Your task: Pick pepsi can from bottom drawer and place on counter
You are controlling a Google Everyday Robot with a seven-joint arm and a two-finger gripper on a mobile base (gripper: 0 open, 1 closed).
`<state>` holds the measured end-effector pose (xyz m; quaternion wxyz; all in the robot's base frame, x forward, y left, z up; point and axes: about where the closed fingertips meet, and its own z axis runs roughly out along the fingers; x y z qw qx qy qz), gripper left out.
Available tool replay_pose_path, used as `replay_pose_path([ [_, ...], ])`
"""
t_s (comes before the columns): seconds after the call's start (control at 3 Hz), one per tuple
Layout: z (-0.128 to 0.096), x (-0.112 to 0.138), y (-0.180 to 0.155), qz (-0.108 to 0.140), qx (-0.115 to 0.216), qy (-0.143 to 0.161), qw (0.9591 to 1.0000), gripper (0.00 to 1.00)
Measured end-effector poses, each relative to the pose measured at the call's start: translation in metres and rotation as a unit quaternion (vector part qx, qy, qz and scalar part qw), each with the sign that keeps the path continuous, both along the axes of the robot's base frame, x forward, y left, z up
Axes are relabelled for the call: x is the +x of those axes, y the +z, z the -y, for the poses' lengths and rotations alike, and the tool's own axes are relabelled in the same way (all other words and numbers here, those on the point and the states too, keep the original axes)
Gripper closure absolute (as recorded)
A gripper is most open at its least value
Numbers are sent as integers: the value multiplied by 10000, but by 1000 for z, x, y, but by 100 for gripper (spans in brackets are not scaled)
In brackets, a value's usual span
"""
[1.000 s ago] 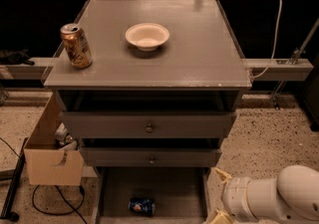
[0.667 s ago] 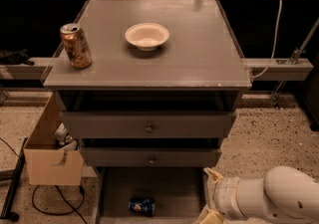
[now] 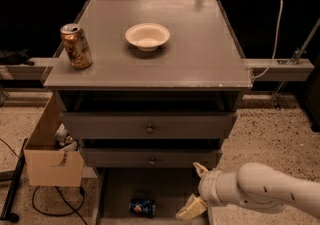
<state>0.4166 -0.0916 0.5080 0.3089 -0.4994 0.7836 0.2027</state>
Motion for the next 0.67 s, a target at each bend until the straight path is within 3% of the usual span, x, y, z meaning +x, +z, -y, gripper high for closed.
replay_pose_path([
  [0.33, -1, 0, 0, 3, -4, 6, 10000, 0],
  [0.67, -32, 17, -58, -258, -82, 171, 9995, 0],
])
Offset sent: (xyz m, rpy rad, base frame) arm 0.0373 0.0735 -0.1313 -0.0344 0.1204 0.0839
